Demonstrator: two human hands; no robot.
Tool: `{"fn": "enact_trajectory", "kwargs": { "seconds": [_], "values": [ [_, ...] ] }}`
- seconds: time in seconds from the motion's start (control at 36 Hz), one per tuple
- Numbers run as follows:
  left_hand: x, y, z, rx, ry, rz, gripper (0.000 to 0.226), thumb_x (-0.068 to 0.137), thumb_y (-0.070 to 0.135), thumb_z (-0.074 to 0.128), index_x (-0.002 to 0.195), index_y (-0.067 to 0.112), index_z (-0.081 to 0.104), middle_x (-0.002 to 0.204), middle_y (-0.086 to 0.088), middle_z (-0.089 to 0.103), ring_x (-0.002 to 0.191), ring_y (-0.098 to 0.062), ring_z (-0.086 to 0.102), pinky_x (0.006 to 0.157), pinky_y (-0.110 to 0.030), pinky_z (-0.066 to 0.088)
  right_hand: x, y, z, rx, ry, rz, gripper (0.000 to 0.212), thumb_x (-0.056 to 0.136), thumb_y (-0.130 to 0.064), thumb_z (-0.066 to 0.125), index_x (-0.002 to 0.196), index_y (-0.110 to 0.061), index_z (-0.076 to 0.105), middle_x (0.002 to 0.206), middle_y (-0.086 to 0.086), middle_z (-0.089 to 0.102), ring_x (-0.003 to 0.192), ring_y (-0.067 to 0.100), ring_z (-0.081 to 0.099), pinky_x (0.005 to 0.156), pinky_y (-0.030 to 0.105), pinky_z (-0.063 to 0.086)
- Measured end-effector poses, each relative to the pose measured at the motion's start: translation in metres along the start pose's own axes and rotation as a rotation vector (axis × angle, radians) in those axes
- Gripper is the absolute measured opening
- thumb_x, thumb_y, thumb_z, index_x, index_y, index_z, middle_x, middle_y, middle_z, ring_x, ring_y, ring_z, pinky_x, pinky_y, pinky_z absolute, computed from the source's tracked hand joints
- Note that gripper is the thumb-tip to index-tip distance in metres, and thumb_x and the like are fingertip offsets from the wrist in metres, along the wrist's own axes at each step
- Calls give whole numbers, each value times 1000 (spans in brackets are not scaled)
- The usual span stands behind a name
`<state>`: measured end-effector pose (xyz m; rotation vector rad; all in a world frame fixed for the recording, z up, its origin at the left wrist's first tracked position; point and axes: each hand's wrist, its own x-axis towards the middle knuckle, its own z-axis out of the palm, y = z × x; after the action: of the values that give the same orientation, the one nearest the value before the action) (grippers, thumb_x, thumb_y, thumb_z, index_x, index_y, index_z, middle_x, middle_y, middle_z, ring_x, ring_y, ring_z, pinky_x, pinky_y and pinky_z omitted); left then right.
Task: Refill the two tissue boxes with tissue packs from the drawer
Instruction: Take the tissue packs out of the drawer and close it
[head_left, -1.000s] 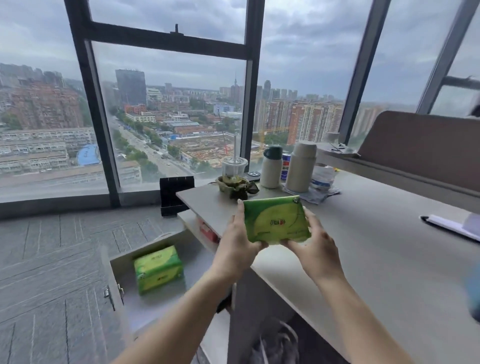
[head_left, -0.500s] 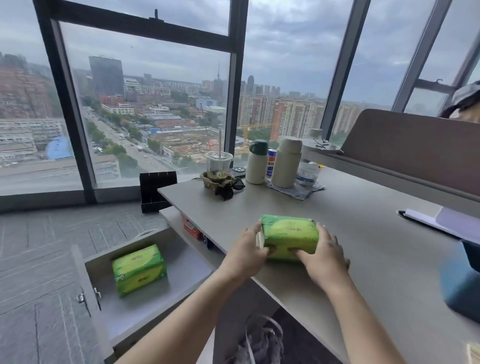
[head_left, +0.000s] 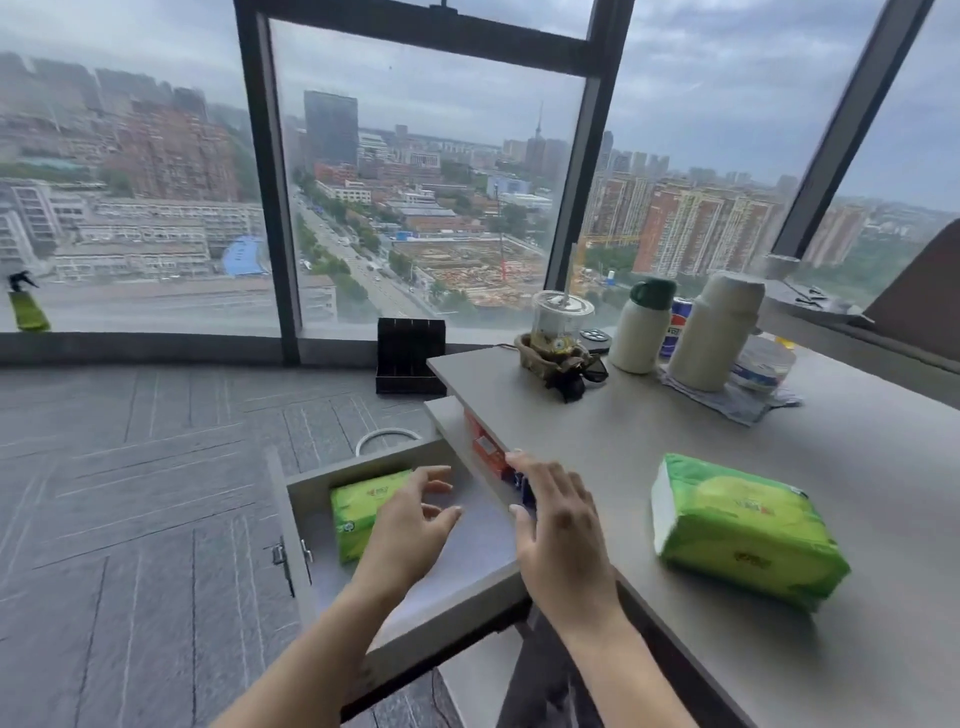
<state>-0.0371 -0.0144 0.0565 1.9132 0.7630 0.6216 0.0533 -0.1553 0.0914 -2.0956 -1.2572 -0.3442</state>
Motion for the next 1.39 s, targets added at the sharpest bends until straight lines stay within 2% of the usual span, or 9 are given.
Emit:
{"fn": "enact_trajectory", "kwargs": {
  "seconds": [0.17,0.31,0.5,0.61,0.78,0.83,1.08,1.17,1.39],
  "values": [
    [10,-56,-19,39,91,-252,57,84,17,71,135,17,47,130,-6,57,107,-22,58,87,-29,43,18,-13,70,265,-286,141,50,87,-13,64,134,-20,46,133,-6,52,125,7,46,100,11,28],
    [29,-85,-15,84,130,-358,80,83,20,71,149,13,26,150,-13,36,139,-27,35,114,-37,29,31,1,123,350,-467,327,53,87,-20,67,134,-19,43,137,0,51,124,14,47,97,17,32],
    [57,-109,-11,135,171,-538,93,84,14,69,153,15,8,158,-16,16,144,-35,21,118,-44,20,48,18,175,320,-627,468,83,85,-29,69,149,-11,18,151,9,36,135,24,40,107,33,35],
    [72,-120,-15,38,207,-649,95,83,7,67,152,8,2,150,-20,32,137,-33,37,110,-36,33,56,20,197,288,-696,495,95,86,-37,67,151,-8,4,152,13,36,134,28,41,105,31,36],
    [140,-293,5,-91,164,-638,97,37,34,84,127,17,51,113,-11,69,98,-24,69,90,-43,56,59,22,216,280,-648,530,80,84,-37,68,143,-6,23,136,16,54,123,30,53,92,30,43],
    [151,-318,10,-94,196,-653,90,38,32,82,121,16,52,108,-10,69,97,-25,68,90,-43,56,58,22,215,271,-630,524,69,85,-36,67,137,-8,32,130,16,58,119,31,56,88,30,44],
    [72,-123,-13,-123,262,-506,59,75,2,71,126,14,46,114,-11,61,105,-27,60,90,-37,51,53,16,186,338,-439,455,51,87,-27,65,132,-22,41,115,7,67,105,27,63,81,30,47],
    [62,-97,-19,-118,303,-399,63,79,-1,68,134,16,43,118,-8,59,107,-23,58,85,-32,45,53,8,170,398,-345,433,54,87,-24,65,134,-27,39,115,3,68,103,23,64,83,30,49],
    [38,-28,-39,-115,413,-194,75,87,4,62,150,17,24,140,-10,44,126,-24,46,109,-37,37,67,-23,115,475,-154,295,61,88,-22,66,140,-26,35,123,-6,62,107,8,59,93,24,48]
  ]
}}
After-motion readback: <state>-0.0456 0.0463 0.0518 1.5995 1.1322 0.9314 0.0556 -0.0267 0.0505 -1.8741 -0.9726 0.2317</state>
